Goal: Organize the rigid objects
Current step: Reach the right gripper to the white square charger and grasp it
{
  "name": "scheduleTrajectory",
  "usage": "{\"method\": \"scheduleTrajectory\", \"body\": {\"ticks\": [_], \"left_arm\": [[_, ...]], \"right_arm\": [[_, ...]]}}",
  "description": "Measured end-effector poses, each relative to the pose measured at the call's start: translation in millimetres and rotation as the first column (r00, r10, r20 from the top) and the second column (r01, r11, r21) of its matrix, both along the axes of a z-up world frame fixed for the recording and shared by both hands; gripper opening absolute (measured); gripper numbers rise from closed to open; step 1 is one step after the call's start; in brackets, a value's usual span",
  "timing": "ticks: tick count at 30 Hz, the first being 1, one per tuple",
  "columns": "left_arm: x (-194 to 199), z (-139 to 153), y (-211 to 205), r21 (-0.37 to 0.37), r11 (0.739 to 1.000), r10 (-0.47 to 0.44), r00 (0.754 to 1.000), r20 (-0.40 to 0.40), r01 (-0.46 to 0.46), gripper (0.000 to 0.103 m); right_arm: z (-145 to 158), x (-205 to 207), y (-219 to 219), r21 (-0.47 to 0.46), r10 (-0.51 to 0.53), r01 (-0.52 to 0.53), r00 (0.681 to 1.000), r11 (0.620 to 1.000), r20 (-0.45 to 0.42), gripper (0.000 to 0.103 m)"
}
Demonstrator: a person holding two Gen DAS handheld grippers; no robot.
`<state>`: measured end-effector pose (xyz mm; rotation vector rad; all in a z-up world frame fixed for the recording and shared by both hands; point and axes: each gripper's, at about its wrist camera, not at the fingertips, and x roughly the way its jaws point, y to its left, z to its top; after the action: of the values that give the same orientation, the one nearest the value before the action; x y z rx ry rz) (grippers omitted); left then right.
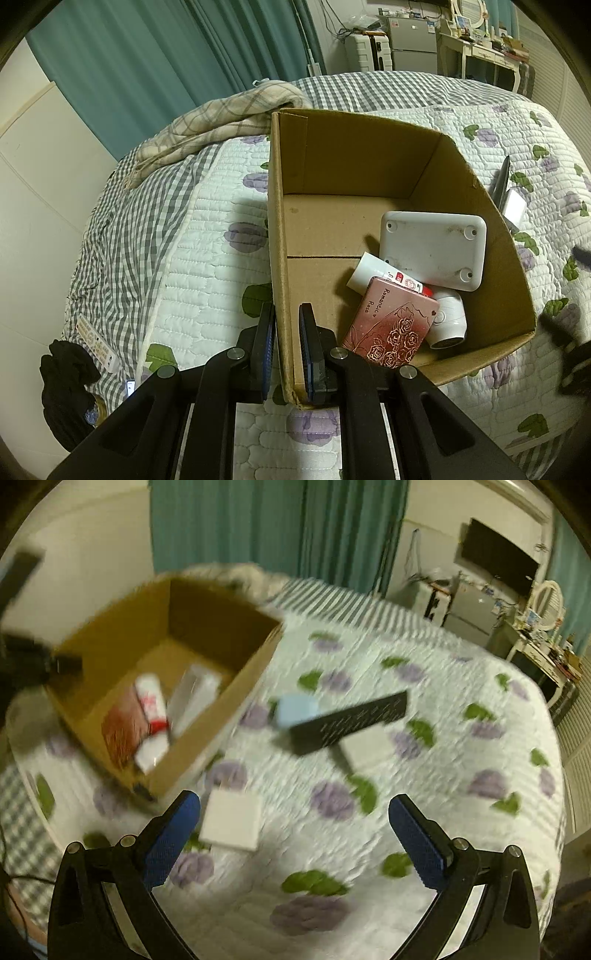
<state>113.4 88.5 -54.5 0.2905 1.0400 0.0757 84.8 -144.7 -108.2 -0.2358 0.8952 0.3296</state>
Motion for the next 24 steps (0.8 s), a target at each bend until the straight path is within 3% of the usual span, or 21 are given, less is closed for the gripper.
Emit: {"method": "scheduleTrajectory", "body": {"ticks": [5,8,14,16,24], "left_arm": [[-1,0,1,-0.004,1.000,0.003,1.000,0.002,-0.003,0.013],[-2,0,1,-0.006,1.000,0.002,1.000,0.002,-0.002,0.013],[-2,1,1,-0.008,1.000,0.004,1.000,0.003,-0.004,0.013],[-3,1,0,-0.010,1.000,0.004,1.000,0.004,-0.004,0.013],[-3,1,0,-0.009,1.000,0.005,1.000,0.004,-0.005,0.013]], "right_arm": [[-32,3,21,0.030,0.045,-0.042,0.995,0.999,-0.087,0.102],[-48,6,33,-0.036,0.042,-0.046,0.994,0.998,-0.096,0.094],[-60,17,30,0.010,0.020,-0.018,0.987,1.000,-0.157,0.082],[-63,20,30,0.009,0.016,-0.015,0.985,1.000,-0.173,0.073],[-67,22,34,0.032,0.055,-0.050,0.980,0.998,-0.190,0.055]]}}
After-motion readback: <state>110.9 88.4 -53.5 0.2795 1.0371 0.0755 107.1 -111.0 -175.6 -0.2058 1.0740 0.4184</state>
